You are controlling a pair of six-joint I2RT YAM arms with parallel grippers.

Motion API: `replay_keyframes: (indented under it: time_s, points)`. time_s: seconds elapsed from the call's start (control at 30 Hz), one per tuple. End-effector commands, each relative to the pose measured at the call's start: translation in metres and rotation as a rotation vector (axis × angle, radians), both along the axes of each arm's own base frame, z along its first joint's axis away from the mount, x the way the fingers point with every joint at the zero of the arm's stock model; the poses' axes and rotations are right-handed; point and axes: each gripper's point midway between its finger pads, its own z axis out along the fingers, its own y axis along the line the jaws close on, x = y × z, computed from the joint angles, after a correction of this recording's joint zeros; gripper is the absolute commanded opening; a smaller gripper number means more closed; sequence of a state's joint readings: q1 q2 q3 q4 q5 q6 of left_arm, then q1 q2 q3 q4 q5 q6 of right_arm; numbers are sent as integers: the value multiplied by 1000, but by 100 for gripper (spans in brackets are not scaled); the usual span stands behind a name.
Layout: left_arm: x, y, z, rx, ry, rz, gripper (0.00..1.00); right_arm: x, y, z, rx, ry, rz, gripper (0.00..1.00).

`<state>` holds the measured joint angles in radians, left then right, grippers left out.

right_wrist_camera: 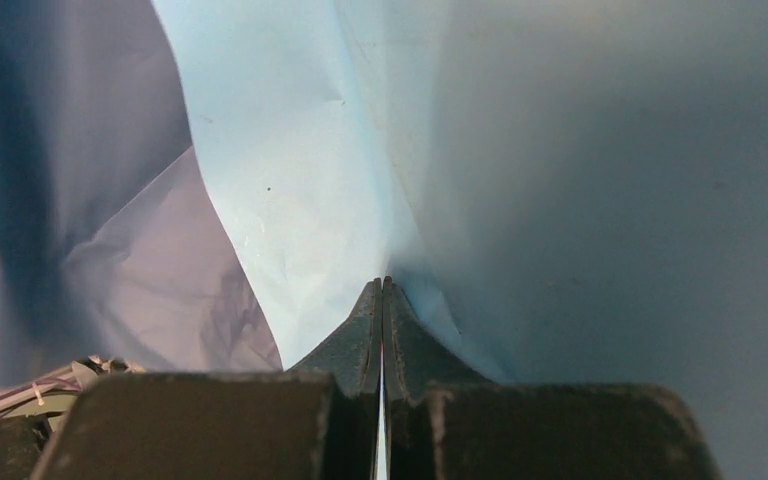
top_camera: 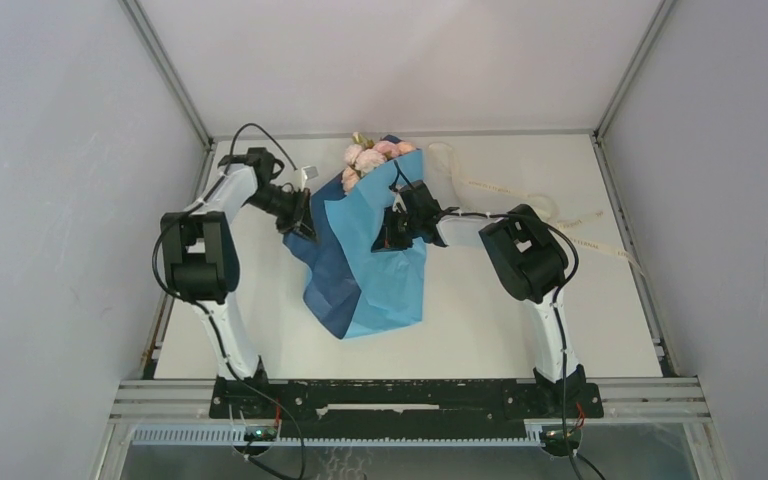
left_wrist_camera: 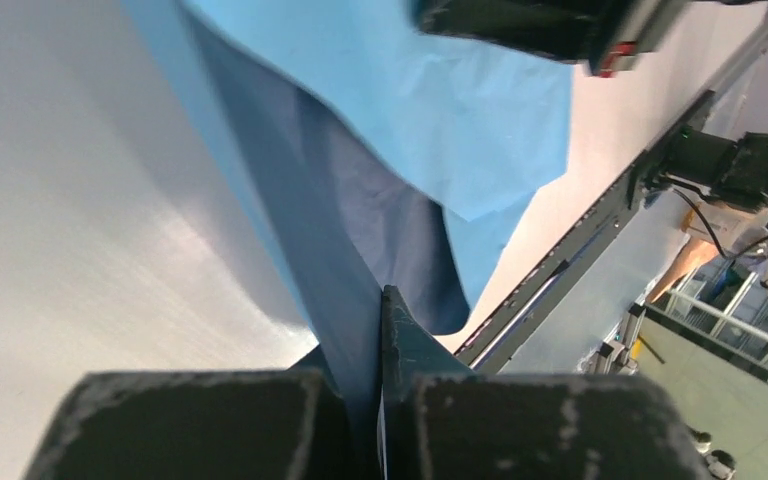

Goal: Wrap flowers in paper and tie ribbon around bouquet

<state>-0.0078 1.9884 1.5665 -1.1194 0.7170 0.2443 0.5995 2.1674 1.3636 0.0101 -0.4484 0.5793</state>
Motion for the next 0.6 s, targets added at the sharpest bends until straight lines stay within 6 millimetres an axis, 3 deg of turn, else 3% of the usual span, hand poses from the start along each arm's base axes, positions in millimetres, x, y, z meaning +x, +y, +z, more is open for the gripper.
replay_keyframes:
  time_s: [0.0,0.17,0.3,0.43,0.57]
  points:
    - [-5,-54,51,-134,-93,-99,0,4,-2,-5,4,14,-14,0]
    - [9,-112,77,-227,-103,-155,0,4,0,0,14,-10,-29,0]
    - [49,-147,80,-283,-112,-51,0,7,-1,20,76,-45,-71,0]
    - [97,-155,63,-231,-193,64,0,9,-3,40,127,-70,-107,0]
    - [121,-155,39,-179,-189,111,0,3,1,58,180,-70,-105,0]
